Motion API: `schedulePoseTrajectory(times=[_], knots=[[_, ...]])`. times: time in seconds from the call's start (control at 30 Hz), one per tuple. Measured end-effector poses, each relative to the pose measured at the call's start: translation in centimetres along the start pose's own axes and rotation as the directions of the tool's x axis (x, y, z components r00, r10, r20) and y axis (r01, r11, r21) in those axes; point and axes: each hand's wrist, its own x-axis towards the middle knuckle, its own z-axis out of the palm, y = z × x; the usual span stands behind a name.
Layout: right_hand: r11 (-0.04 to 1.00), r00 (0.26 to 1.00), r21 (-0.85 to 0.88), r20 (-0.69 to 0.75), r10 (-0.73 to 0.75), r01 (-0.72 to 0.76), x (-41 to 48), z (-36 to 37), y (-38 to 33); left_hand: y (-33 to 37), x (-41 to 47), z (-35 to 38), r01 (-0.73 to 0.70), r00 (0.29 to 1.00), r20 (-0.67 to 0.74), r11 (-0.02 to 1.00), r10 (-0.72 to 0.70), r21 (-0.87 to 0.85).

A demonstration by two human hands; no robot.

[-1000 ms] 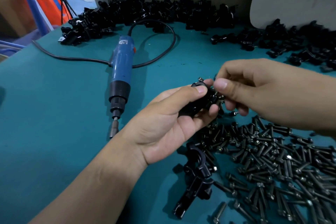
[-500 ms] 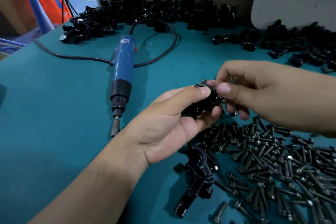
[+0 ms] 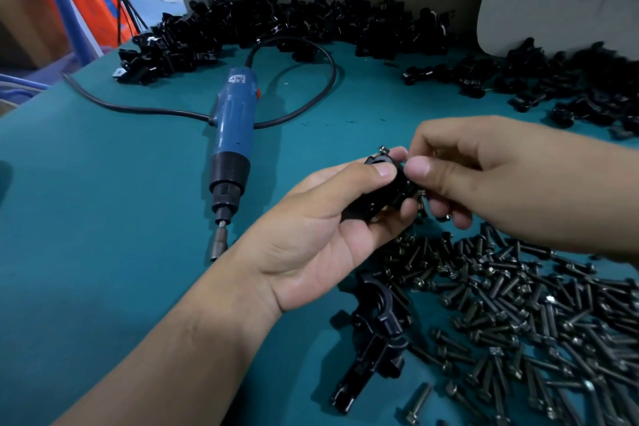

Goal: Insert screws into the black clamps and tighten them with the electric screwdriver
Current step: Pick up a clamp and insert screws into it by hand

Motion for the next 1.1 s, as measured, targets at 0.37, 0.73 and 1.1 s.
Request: schedulePoseTrajectory(times=[0.37, 0.73, 1.1], knots=[[0.998, 0.998, -0.034, -0.008, 0.059, -0.059, 0.1, -0.1, -0.3, 0.0, 0.0, 0.1, 0.004, 1.0, 0.025, 1.0, -0.005, 0.006], [0.991, 0.998, -0.123, -0.03, 0.048, -0.052, 0.1, 0.2, -0.4, -0.1, 0.2, 0.1, -0.002, 1.0, 0.026, 1.0, 0.001, 0.007], [0.986, 0.958, 0.145, -0.262, 0.117, -0.08, -0.3, 0.3, -2.5, 6.6, -2.4, 0.6, -0.209, 0.975, -0.105, 0.964, 0.194, -0.167]])
